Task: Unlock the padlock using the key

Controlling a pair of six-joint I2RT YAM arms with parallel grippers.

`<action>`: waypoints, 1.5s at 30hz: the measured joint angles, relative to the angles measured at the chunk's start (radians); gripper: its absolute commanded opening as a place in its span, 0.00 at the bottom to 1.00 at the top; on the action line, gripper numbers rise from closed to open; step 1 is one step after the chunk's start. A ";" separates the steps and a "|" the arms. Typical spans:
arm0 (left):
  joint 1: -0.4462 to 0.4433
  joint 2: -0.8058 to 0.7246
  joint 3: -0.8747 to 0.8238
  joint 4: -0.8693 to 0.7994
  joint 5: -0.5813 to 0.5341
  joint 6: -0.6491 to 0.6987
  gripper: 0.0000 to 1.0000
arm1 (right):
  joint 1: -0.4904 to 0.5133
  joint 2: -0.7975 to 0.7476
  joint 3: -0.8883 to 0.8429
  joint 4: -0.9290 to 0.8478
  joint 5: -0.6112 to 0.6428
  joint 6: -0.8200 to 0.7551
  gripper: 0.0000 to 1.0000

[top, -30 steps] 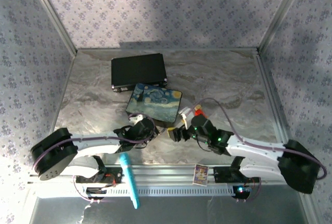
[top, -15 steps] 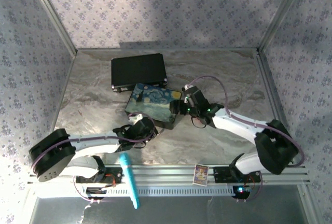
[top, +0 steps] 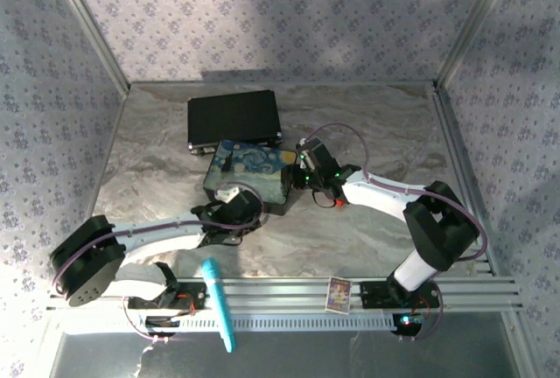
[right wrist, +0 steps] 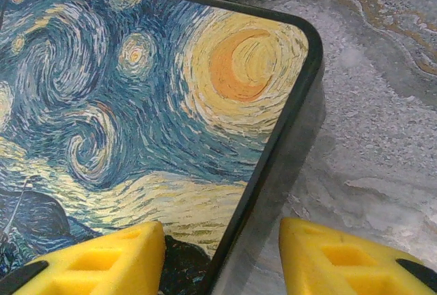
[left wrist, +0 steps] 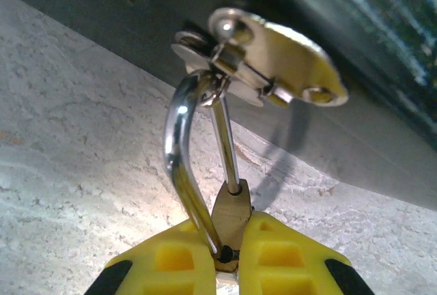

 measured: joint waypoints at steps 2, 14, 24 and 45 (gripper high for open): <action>0.000 0.029 0.021 -0.012 -0.012 0.011 0.00 | 0.000 0.003 0.000 0.009 0.000 0.000 0.47; -0.066 0.188 0.171 -0.128 -0.192 0.042 0.17 | -0.013 0.011 -0.008 0.047 0.003 0.004 0.47; -0.089 0.224 0.188 -0.135 -0.256 0.085 0.27 | -0.018 0.011 -0.019 0.067 -0.007 0.008 0.48; -0.079 0.153 -0.007 0.163 -0.250 0.151 0.41 | -0.024 0.012 -0.058 0.142 -0.032 0.026 0.49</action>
